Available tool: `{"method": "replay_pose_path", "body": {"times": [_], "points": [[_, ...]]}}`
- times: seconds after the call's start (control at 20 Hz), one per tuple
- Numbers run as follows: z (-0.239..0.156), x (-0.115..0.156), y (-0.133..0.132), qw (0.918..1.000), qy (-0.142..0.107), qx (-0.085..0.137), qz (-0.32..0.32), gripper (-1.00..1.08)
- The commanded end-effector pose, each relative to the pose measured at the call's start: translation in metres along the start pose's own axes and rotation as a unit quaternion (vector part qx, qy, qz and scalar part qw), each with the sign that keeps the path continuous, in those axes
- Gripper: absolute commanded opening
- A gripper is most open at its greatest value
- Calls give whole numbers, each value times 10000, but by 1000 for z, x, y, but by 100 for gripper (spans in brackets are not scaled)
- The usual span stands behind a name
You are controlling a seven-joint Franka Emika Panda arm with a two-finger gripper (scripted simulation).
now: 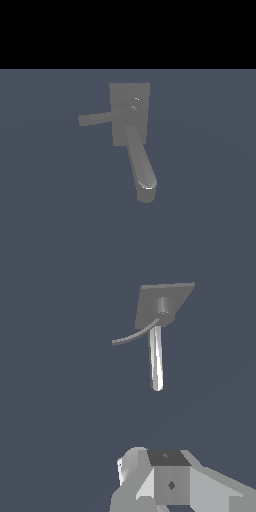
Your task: Turn on the faucet by rotating a designated handle.
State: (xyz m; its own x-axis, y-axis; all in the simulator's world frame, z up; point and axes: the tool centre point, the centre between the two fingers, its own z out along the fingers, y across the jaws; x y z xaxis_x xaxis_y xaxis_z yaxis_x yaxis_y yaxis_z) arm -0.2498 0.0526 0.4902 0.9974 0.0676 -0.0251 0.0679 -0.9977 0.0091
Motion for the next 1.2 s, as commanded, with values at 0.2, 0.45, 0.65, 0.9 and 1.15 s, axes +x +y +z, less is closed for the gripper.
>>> {"method": "replay_pose_path", "body": {"times": [0.2, 0.45, 0.65, 0.9, 1.15], "points": [[-2, 0, 2, 9999, 63, -127, 28, -100], [-7, 1, 4, 9984, 229, -498, 111, -100], [-14, 2, 7, 9943, 444, -952, 209, -100], [-28, 3, 11, 9806, 834, -1734, 369, -100], [-49, 5, 11, 9529, 1328, -2672, 534, -100]]}}
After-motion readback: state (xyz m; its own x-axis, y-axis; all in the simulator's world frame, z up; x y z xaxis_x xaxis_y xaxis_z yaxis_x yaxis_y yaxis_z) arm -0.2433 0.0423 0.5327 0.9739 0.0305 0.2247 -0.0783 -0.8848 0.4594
